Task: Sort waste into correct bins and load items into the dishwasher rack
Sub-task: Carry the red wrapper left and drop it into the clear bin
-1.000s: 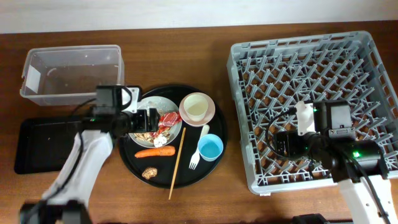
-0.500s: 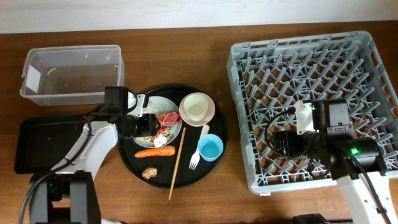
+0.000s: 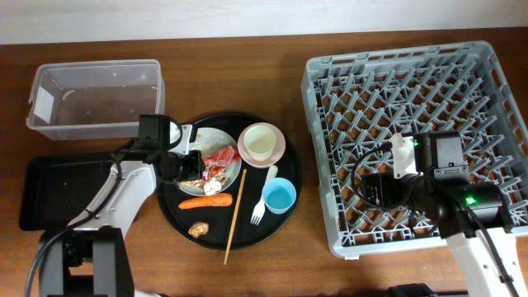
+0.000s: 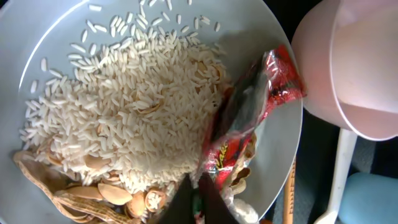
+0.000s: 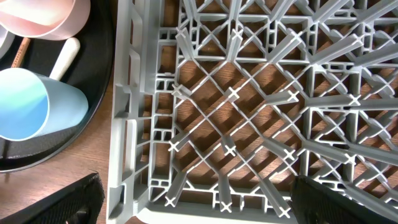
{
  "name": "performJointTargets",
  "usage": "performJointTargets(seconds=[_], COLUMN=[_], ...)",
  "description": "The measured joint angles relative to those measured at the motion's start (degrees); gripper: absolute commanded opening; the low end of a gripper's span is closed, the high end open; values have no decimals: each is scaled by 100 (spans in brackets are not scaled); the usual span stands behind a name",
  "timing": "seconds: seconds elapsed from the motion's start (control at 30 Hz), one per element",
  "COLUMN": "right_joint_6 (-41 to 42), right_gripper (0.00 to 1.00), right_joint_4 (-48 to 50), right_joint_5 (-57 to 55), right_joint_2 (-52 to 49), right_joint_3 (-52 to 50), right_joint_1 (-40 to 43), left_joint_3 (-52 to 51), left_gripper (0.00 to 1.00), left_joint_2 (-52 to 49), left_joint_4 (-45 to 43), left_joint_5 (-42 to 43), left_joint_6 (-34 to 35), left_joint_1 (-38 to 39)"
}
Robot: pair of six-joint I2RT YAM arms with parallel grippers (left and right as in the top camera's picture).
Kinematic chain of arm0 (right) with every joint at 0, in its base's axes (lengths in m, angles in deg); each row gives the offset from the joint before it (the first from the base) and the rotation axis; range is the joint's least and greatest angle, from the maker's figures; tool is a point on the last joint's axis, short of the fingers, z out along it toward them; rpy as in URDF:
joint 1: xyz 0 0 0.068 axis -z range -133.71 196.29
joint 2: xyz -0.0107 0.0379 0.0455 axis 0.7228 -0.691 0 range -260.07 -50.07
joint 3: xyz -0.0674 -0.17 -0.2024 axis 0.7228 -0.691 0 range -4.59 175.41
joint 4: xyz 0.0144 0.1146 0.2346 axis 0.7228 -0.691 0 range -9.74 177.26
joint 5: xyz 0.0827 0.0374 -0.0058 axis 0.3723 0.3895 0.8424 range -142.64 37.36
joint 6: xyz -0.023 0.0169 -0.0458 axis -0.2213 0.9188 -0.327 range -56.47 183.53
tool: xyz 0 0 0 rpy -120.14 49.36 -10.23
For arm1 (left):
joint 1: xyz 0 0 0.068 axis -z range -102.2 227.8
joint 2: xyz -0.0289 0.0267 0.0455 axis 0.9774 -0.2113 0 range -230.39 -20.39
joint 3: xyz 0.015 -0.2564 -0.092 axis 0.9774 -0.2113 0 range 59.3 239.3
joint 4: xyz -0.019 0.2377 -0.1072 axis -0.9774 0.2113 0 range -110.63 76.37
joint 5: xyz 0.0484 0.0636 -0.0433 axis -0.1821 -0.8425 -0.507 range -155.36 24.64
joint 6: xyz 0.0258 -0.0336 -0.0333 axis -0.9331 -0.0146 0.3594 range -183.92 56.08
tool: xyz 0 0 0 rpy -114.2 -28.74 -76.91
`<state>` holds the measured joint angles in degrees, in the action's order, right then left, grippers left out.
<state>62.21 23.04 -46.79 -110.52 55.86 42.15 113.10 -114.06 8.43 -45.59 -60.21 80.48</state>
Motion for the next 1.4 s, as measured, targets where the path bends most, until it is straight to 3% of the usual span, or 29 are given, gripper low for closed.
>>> performJointTargets(seconds=[0.23,0.5,0.83,0.93,0.97,1.0,1.07,1.27,1.4], right_joint_6=[0,2,0,2,0,2,0,2,2], right_gripper=[99,99,99,99,99,99,99,99,99], right_joint_4=[2,0,0,2,0,0,0,0,2], right_joint_5=[0,0,0,0,0,0,0,0,2], right_joint_2=[0,0,-4,-4,-4,-4,-4,-4,-4], right_joint_3=[0,0,0,0,0,0,0,0,0], right_joint_1=[0,0,0,0,0,0,0,0,0], left_joint_3=[144,1213,1510,1510,1510,1510,1510,1550,1641], left_gripper=[0,0,1,12,27,56,78,79,80], left_joint_2=[0,321,424,188,15,-79,-229,-256,-114], left_joint_4=[68,7,-1185,-1427,-1523,-1545,-1672,-1735,-643], left_joint_5=[2,-96,-1150,-1364,-1425,-1460,-1530,-1517,-568], left_joint_6=[20,20,22,20,22,2,2,20,26], left_joint_1=[-20,-540,-1333,-1388,-1399,-1401,-1401,-1408,-1412])
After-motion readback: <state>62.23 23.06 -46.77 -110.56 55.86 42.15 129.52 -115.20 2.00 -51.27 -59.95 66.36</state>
